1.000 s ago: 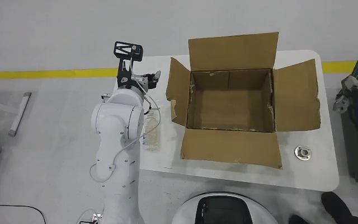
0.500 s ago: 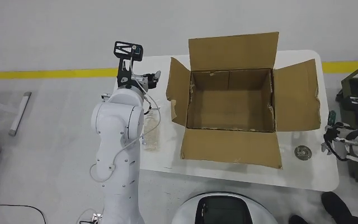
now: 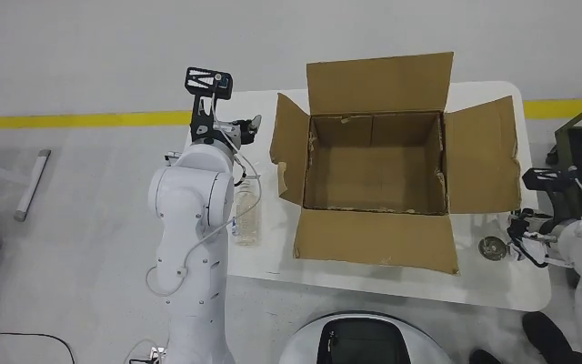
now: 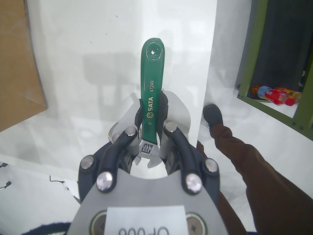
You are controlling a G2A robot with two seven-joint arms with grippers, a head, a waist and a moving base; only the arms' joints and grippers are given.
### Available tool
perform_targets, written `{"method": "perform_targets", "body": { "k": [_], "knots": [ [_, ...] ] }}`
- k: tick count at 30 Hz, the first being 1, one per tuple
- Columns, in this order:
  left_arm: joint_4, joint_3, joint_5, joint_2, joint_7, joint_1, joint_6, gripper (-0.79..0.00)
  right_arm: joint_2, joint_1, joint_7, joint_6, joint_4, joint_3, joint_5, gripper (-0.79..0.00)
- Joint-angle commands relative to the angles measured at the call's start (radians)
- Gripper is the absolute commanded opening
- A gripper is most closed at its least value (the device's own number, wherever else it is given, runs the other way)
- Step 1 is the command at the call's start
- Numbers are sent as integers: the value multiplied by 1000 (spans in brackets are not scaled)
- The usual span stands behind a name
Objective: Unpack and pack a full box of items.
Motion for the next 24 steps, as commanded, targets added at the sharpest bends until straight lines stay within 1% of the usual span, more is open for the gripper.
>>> {"method": "perform_targets", "body": {
  "k": [1, 5, 14, 24],
  "knots": [
    [0, 0, 0, 0, 0, 0, 0, 0, 2, 0, 7, 1, 2, -7, -4, -785],
    [0, 0, 0, 0, 0, 0, 0, 0, 8, -2, 24, 1, -5, -19, -32, -785],
    [0, 0, 0, 0, 0, 0, 0, 0, 22, -30, 62, -11, -27, 28, -26, -785],
    [0, 0, 0, 0, 0, 0, 0, 0, 32, -35, 71, -17, 15, -10, -29, -785]
  ]
}}
